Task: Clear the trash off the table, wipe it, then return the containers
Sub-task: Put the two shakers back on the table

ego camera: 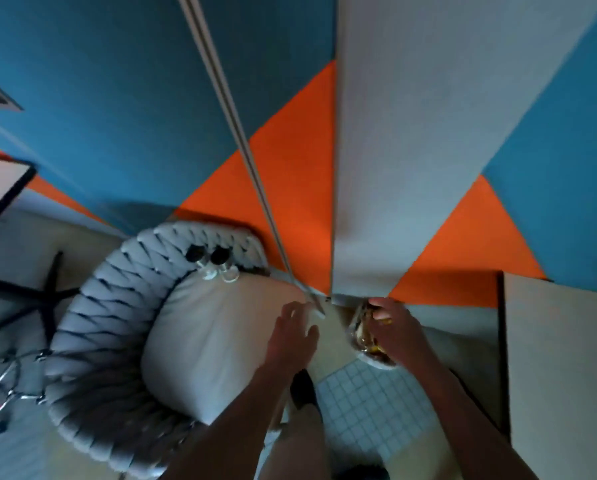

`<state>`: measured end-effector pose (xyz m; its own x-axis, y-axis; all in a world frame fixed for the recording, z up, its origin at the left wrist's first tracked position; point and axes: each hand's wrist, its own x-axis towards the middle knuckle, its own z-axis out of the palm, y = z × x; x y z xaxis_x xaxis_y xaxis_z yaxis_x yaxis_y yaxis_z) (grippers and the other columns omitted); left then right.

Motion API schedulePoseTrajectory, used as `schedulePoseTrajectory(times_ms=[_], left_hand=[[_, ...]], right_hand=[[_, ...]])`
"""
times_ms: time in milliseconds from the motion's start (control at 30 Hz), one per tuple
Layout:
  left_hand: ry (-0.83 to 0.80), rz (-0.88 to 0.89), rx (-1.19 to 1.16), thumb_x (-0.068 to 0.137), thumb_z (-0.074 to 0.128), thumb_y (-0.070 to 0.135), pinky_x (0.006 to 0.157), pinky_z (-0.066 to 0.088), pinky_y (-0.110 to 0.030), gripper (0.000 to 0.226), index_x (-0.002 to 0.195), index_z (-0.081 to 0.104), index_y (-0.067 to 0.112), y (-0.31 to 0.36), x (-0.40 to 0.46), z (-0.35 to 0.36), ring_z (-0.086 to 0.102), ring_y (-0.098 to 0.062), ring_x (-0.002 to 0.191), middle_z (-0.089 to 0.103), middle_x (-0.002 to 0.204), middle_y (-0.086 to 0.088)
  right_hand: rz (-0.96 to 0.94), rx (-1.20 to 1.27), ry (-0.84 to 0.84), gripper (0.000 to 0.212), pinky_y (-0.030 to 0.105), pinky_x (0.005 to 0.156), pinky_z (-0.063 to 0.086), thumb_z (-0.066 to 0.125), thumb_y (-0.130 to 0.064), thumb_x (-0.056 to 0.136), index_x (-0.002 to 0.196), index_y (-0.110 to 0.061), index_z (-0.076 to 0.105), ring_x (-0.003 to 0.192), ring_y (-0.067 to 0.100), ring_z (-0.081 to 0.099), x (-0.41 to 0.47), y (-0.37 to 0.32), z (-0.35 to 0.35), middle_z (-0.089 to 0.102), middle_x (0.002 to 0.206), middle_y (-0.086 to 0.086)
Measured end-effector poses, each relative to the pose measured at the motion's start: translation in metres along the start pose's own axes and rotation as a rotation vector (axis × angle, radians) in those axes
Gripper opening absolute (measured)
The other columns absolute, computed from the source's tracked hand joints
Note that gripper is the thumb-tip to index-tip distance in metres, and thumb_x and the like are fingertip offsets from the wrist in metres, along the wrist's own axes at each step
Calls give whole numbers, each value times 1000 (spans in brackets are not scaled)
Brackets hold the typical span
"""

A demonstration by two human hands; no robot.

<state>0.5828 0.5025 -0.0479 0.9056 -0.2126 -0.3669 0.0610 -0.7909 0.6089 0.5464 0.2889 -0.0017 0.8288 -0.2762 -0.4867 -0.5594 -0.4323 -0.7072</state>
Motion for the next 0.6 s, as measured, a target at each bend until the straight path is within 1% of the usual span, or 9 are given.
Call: schedulePoseTrajectory(times_ms=[33, 67, 133, 167, 200, 267, 367, 467, 600], left_hand=[[9, -36, -10, 86, 52, 34, 102, 46, -42, 58, 143, 50, 19, -15, 8, -9, 53, -32, 124, 44, 145, -7], [26, -90, -38, 89, 56, 31, 102, 47, -43, 55, 143, 50, 22, -36, 19, -19, 52, -30, 125, 43, 145, -4], [65, -163, -79, 92, 61, 26, 101, 48, -43, 51, 142, 50, 27, -66, 37, -35, 52, -28, 125, 42, 146, -1], [80, -196, -83, 93, 62, 26, 101, 48, -42, 51, 142, 50, 28, -75, 44, -43, 53, -28, 125, 42, 146, 0], [99, -235, -100, 93, 62, 26, 102, 48, -41, 51, 142, 49, 28, -91, 57, -53, 53, -27, 126, 42, 146, 0], [132, -311, -112, 94, 61, 26, 102, 47, -40, 51, 144, 48, 27, -122, 81, -70, 51, -27, 128, 41, 148, 0], [170, -400, -113, 96, 59, 30, 105, 46, -41, 51, 145, 48, 26, -173, 119, -92, 47, -27, 132, 41, 151, -2], [231, -489, -112, 97, 57, 33, 105, 45, -45, 50, 146, 48, 26, -220, 159, -109, 45, -27, 135, 42, 151, -2], [277, -573, -122, 96, 59, 33, 107, 42, -47, 56, 148, 45, 20, -271, 210, -119, 44, -32, 136, 44, 151, -10]], right_hand=[[-20, -22, -38, 36, 15, 73, 37, 67, -12, 88, 123, -18, 62, 92, 14, 60, 10, -14, 14, 64, 102, 0], [-48, -52, -84, 37, 18, 77, 41, 68, -17, 88, 124, -22, 61, 93, 13, 61, 26, -29, 34, 66, 106, -1], [-76, -84, -150, 40, 32, 86, 52, 69, -25, 86, 125, -27, 61, 94, 14, 65, 50, -49, 67, 68, 115, 1], [-74, -85, -180, 41, 36, 87, 54, 69, -26, 85, 126, -27, 60, 94, 14, 65, 59, -56, 79, 67, 116, 0], [-81, -107, -218, 42, 36, 89, 53, 70, -26, 86, 127, -26, 60, 95, 14, 64, 74, -69, 98, 65, 116, -1], [-100, -159, -268, 43, 32, 89, 51, 71, -22, 86, 128, -22, 60, 97, 15, 63, 101, -94, 136, 64, 116, -2], [-132, -241, -356, 45, 25, 87, 45, 70, -20, 88, 131, -16, 59, 104, 20, 63, 145, -119, 192, 62, 122, 2], [-175, -296, -395, 47, 32, 98, 46, 70, -20, 87, 132, -13, 59, 116, 23, 59, 194, -128, 247, 62, 128, 7], [-130, -289, -414, 61, 34, 108, 39, 73, -21, 86, 141, -11, 49, 130, 25, 51, 249, -133, 312, 53, 141, 12]])
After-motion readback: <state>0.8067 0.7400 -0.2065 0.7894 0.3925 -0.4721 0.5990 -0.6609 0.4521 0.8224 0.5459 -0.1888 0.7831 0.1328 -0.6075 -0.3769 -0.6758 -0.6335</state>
